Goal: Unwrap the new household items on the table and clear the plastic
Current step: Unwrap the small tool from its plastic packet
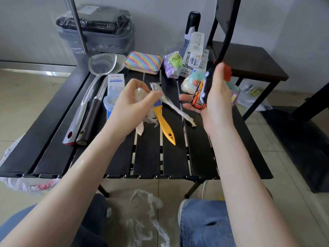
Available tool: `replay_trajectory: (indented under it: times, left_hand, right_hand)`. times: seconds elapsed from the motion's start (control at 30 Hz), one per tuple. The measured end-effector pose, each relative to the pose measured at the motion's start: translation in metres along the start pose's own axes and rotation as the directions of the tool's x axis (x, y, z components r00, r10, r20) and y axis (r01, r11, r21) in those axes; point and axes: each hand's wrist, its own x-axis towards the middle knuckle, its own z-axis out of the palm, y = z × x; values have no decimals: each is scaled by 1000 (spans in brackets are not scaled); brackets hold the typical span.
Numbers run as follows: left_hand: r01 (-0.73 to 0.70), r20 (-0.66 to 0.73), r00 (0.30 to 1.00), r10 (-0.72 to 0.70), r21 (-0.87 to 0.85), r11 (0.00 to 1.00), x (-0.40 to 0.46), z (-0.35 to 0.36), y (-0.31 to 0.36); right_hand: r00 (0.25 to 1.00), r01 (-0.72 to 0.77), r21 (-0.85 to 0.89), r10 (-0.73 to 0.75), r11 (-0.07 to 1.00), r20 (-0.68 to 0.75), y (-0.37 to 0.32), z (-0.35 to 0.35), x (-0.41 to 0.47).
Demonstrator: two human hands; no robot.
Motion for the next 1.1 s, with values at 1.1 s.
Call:
replay_trajectory:
  times: [1.1]
  left_hand:
    - [-134, -7, 991, 134, -88, 987, 15, -37, 7]
  right_hand:
    - [786, 610, -608, -293, 508, 544, 20, 53, 33]
